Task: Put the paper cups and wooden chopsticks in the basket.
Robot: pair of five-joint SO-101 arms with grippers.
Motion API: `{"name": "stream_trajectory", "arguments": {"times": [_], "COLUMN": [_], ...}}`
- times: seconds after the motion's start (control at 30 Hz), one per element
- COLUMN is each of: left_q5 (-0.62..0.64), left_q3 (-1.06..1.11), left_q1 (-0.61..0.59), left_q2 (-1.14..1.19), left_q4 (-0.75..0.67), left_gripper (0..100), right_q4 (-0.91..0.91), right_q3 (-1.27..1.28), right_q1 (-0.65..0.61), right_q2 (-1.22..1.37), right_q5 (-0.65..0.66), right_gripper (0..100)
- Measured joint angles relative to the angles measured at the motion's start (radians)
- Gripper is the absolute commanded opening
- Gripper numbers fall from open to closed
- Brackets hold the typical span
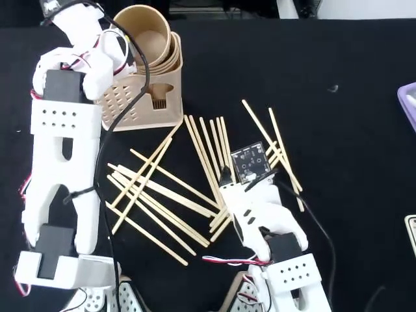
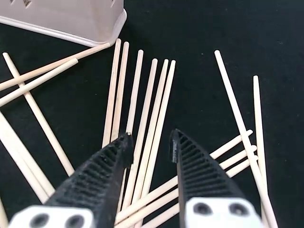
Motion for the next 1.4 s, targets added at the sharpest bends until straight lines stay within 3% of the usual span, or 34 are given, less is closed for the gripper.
{"name": "stream_trajectory", "arguments": {"times": [0.13, 0.4, 0.6, 0.87, 1.17, 1.4], "left_q5": [0.000, -0.003, -0.003, -0.002, 0.000, -0.037], "left_q3": [0.003, 0.002, 0.002, -0.025, -0.129, -0.477], "left_q1": [-0.003, -0.002, -0.002, -0.002, -0.002, -0.031], "left_q2": [0.034, 0.035, 0.035, 0.035, 0.035, 0.034], "left_q4": [-0.005, -0.120, -0.130, 0.023, 0.068, 0.379], "left_gripper": [19, 19, 19, 19, 19, 19], "right_q4": [0.000, 0.000, 0.000, 0.000, 0.000, 0.000], "right_q3": [0.000, 0.000, 0.000, 0.000, 0.000, 0.000], "right_q1": [0.000, 0.000, 0.000, 0.000, 0.000, 0.000], "right_q2": [0.000, 0.000, 0.000, 0.000, 0.000, 0.000], "right_q5": [0.000, 0.000, 0.000, 0.000, 0.000, 0.000], "right_gripper": [13.8, 13.8, 13.8, 13.8, 13.8, 14.1]}}
